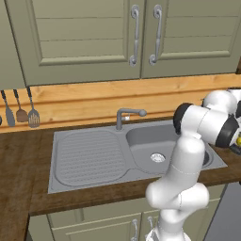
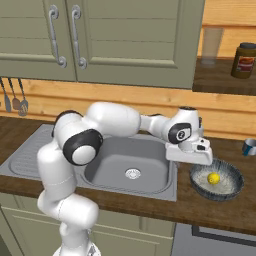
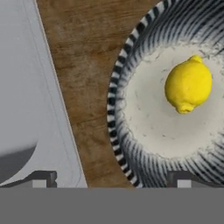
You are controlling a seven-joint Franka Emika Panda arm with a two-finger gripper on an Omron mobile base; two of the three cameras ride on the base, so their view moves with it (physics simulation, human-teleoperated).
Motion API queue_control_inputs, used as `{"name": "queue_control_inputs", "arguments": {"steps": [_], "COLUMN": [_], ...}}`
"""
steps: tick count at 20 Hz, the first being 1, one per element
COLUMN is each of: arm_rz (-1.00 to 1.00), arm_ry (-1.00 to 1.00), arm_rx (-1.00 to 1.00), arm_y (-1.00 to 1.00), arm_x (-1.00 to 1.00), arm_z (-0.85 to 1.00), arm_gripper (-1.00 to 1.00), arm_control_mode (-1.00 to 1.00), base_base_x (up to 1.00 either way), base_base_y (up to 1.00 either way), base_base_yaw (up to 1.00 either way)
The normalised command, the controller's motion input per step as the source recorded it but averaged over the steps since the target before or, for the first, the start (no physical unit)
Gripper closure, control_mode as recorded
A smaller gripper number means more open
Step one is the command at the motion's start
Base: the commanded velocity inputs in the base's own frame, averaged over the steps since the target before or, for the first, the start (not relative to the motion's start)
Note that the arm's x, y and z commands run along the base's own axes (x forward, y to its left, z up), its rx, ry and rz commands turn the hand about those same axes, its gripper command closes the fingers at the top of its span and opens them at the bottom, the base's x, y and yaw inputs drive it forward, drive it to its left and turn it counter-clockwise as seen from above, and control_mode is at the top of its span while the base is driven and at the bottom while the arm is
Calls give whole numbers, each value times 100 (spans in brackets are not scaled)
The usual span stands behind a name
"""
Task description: Pick the lemon from the sink and place it in the bowl. Then pick the bowl and place it in the microwave. Then close the microwave door and press the start button.
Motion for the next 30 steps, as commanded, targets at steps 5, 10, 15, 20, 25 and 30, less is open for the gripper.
{"name": "queue_control_inputs", "arguments": {"steps": [5, 10, 15, 20, 25, 30], "arm_rz": [11, 10, 4, 2, 1, 1], "arm_ry": [0, 0, 1, 2, 3, 2], "arm_rx": [8, 3, 0, 0, 0, 0], "arm_y": [-15, -9, 0, 0, 0, 0], "arm_x": [18, 22, 3, 0, 0, 0], "arm_z": [-10, -10, -20, -27, -25, -15], "arm_gripper": [-100, -100, -100, -100, -100, 100], "arm_control_mode": [-100, -100, -100, -100, -100, -100], "base_base_x": [0, 0, 0, 0, 0, 0], "base_base_y": [0, 0, 0, 0, 0, 0], "base_base_yaw": [0, 0, 0, 0, 0, 0]}}
